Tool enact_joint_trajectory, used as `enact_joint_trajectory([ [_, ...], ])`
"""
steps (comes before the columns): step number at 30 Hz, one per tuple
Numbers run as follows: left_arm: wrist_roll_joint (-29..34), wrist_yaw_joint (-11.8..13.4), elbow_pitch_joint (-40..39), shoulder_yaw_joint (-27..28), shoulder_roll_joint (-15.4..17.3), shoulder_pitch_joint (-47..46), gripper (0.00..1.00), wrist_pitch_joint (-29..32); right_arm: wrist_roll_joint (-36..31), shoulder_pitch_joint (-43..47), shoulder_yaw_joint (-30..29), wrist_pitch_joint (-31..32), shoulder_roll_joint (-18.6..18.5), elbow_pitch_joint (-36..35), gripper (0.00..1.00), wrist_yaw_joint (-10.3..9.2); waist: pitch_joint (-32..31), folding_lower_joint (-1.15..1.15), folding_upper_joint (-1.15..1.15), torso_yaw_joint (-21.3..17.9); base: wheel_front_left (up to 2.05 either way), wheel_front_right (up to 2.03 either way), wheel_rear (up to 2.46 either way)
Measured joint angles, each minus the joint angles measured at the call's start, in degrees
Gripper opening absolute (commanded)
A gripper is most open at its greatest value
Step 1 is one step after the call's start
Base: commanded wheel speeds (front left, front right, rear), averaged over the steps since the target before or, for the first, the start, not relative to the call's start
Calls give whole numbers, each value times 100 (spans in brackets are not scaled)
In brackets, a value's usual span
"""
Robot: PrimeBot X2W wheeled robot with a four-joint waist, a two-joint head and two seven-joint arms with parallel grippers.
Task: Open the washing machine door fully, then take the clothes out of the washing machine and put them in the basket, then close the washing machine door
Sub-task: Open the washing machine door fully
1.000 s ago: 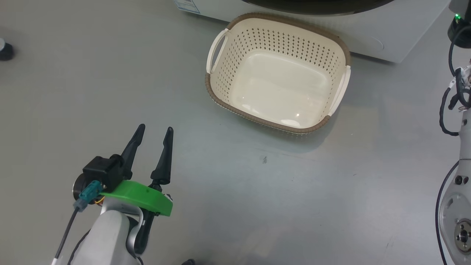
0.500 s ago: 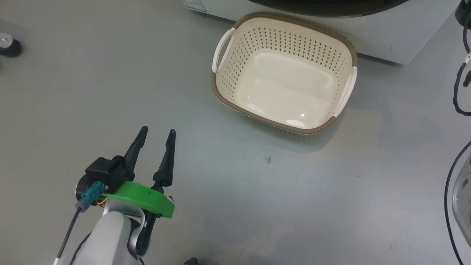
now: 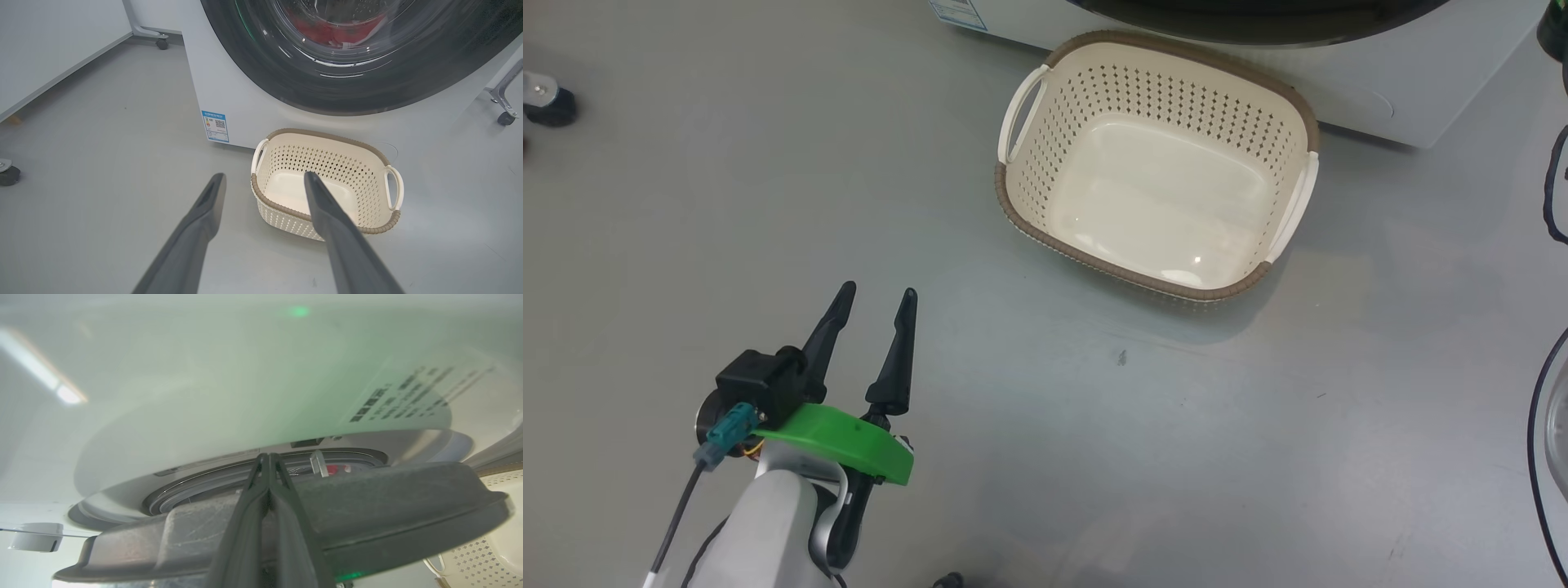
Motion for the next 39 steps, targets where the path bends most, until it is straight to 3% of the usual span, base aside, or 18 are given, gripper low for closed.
enact_joint_trajectory([
  [24,-29,0,138,-13,0,3,100,0,116,274,-54,243,60,367,0,18,-391,0,0,-65,0,0,0],
  [39,111,0,209,93,1,36,100,-1,233,695,-52,394,257,503,0,134,-753,0,0,-238,0,0,0],
])
